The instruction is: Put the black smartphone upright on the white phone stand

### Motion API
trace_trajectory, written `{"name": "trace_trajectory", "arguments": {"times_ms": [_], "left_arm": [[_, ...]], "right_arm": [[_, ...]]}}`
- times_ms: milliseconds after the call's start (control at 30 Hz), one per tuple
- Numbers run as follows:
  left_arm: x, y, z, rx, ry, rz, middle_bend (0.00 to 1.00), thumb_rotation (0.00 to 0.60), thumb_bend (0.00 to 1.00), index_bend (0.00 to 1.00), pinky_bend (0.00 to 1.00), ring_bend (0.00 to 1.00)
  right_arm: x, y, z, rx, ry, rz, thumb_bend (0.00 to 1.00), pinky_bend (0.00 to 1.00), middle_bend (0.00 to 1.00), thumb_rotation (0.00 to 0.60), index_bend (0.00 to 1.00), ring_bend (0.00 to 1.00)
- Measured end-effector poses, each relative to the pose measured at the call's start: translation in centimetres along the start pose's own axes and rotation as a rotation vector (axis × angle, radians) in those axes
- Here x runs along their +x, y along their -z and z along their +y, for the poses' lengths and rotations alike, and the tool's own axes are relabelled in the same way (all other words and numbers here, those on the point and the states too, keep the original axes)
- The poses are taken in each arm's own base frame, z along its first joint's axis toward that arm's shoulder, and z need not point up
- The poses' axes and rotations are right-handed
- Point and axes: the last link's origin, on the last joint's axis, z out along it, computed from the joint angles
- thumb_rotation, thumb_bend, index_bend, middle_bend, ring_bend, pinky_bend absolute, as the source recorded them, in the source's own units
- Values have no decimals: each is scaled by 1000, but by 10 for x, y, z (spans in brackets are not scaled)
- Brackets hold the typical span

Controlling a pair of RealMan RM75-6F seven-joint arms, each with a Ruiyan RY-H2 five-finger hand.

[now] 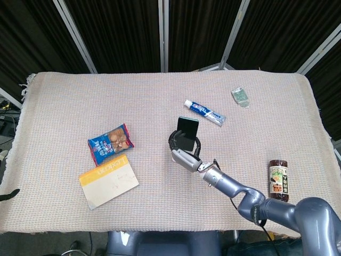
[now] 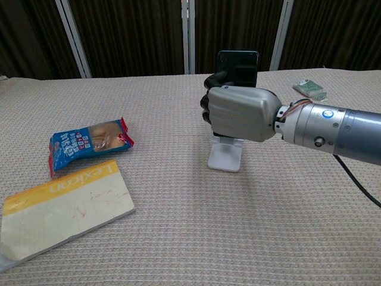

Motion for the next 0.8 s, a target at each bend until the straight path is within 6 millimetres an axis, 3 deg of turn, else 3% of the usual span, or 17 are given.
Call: {"name": "trace_trajectory", "arguments": {"times_ms": [333,400,467,567,800], "left_arm": [[-1,0,1,-5,14,-17,0,600,0,0,0,0],[-2,0,1,-5,14,-19,0,600,0,0,0,0],[-2,0,1,-5,14,-21,0,600,0,0,0,0],[-2,-1,1,-5,14,-23,0,600,0,0,0,0],[-2,0,1,-8,13,-21,0,600,0,0,0,0]], "right_arm": [[2,3,-13,19,6,-12,289,431,542,600,528,493],[2,3,-14,18,4,-14,282,431,464,600,460,464],[1,4,-14,17,0,-20,262,431,352,600,322,419],[1,5,-14,12,-10,-34,236,431,259,600,181,397],[4,6,-11,-11,-31,-36,230,433,210,600,98,396]]}}
